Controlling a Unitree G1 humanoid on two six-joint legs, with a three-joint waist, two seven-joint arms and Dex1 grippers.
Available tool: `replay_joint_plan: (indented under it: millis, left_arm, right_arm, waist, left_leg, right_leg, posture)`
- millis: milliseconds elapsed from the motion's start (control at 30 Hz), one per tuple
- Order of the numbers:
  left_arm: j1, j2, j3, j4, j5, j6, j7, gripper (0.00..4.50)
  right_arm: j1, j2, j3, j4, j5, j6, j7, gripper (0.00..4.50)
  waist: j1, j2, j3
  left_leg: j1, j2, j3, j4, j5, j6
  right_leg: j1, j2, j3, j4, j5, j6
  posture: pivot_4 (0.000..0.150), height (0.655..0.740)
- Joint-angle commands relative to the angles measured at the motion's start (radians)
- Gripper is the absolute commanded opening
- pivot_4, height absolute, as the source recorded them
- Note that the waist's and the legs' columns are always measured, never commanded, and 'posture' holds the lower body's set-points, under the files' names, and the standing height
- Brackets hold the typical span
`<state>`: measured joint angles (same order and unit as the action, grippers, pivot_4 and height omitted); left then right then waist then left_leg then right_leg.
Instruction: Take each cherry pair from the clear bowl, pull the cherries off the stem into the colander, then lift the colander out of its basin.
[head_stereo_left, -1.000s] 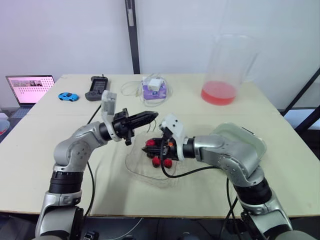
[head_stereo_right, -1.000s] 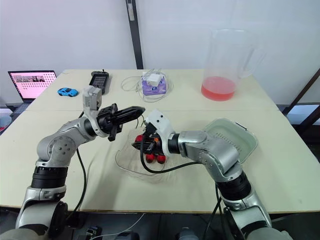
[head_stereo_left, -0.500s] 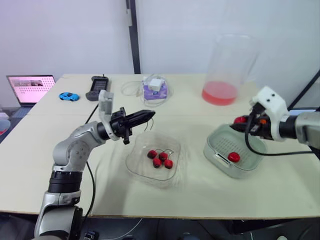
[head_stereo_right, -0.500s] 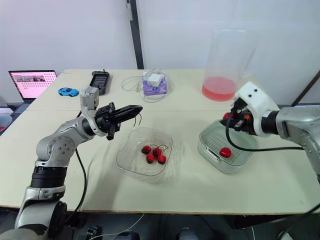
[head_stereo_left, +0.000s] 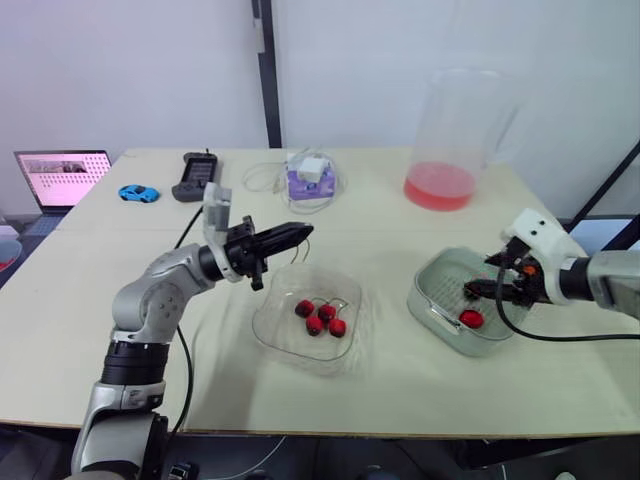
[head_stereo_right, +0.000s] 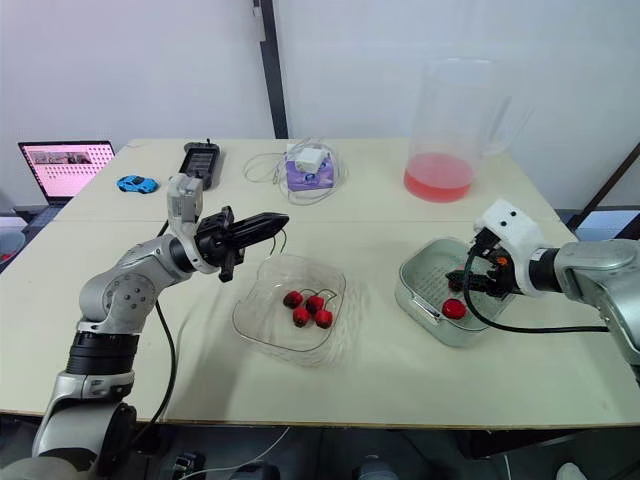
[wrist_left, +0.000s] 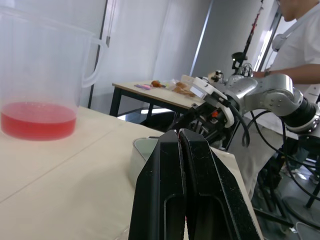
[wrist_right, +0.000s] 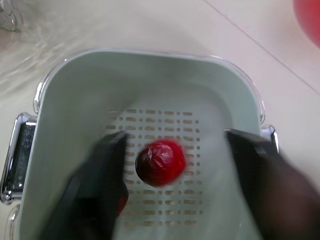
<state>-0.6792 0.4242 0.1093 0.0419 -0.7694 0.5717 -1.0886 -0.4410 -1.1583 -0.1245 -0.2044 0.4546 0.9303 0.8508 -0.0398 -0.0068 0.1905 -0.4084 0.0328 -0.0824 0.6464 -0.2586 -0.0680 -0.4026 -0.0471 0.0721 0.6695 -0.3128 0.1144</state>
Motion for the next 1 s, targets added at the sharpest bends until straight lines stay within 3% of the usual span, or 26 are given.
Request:
replay_joint_plan:
  millis: [33, 333, 433, 567, 767, 867, 1000]
  left_arm:
    - [-0.007, 0.009, 0.013, -0.033, -0.001, -0.015, 0.001, 0.00]
    - [0.001, 0.041, 0.021, -0.043, -0.003, -0.001, 0.004, 0.00]
    - [-0.005, 0.098, 0.056, -0.023, -0.006, 0.010, 0.003, 0.00]
    - [0.037, 0.199, 0.109, -0.022, -0.002, 0.013, -0.003, 0.00]
    - [0.191, 0.308, 0.208, -0.035, 0.012, 0.006, 0.008, 0.00]
    - [0.323, 0.359, 0.273, -0.037, 0.029, 0.000, 0.029, 0.00]
    - [0.464, 0.347, 0.290, -0.068, 0.041, 0.004, 0.066, 0.00]
  right_arm:
    - [-0.037, -0.038, -0.034, 0.005, -0.005, -0.021, 0.028, 4.42]
    - [-0.084, -0.039, -0.170, 0.026, 0.130, 0.007, 0.147, 4.42]
    - [-0.232, -0.018, -0.202, 0.056, 0.290, 0.098, 0.217, 4.42]
    - [-0.416, 0.050, -0.096, 0.030, 0.394, 0.142, 0.280, 4.42]
    - [-0.572, 0.201, 0.069, 0.002, 0.355, 0.105, 0.243, 4.42]
    - [-0.602, 0.266, 0.117, -0.023, 0.351, 0.088, 0.244, 4.42]
    - [-0.594, 0.289, 0.133, -0.031, 0.338, 0.073, 0.241, 4.42]
  waist:
    - [-0.001, 0.000, 0.000]
    - [0.000, 0.000, 0.000]
    - [-0.007, 0.002, 0.001]
    - [-0.009, 0.003, 0.001]
    - [0.000, 0.002, 0.002]
    - [-0.010, 0.002, 0.002]
    - [0.006, 0.002, 0.002]
  left_leg:
    - [0.000, 0.000, 0.000, 0.000, 0.000, 0.000]
    - [0.000, 0.000, 0.000, 0.000, 0.000, 0.000]
    - [0.000, 0.000, 0.000, 0.000, 0.000, 0.000]
    - [0.001, 0.001, -0.001, -0.002, 0.000, 0.000]
    - [-0.001, 0.001, 0.000, -0.001, 0.000, -0.001]
    - [-0.001, 0.001, 0.001, -0.002, 0.000, -0.001]
    - [-0.001, 0.001, -0.001, -0.003, 0.000, -0.001]
  right_leg:
    - [0.000, 0.000, 0.000, 0.000, 0.000, 0.000]
    - [0.000, 0.000, 0.000, 0.000, 0.000, 0.000]
    - [0.000, 0.000, 0.000, 0.000, 0.000, 0.000]
    - [-0.001, 0.002, 0.000, 0.001, 0.000, 0.000]
    - [-0.001, -0.001, -0.001, 0.000, 0.000, 0.000]
    - [-0.003, -0.001, 0.000, -0.001, 0.000, 0.000]
    - [-0.003, 0.000, -0.002, 0.000, 0.000, 0.000]
  posture:
    - [0.150, 0.7332]
    - [0.150, 0.7332]
    - [0.150, 0.7332]
    - [0.150, 0.7332]
    - [0.150, 0.7332]
    - [0.150, 0.7332]
    - [0.150, 0.7332]
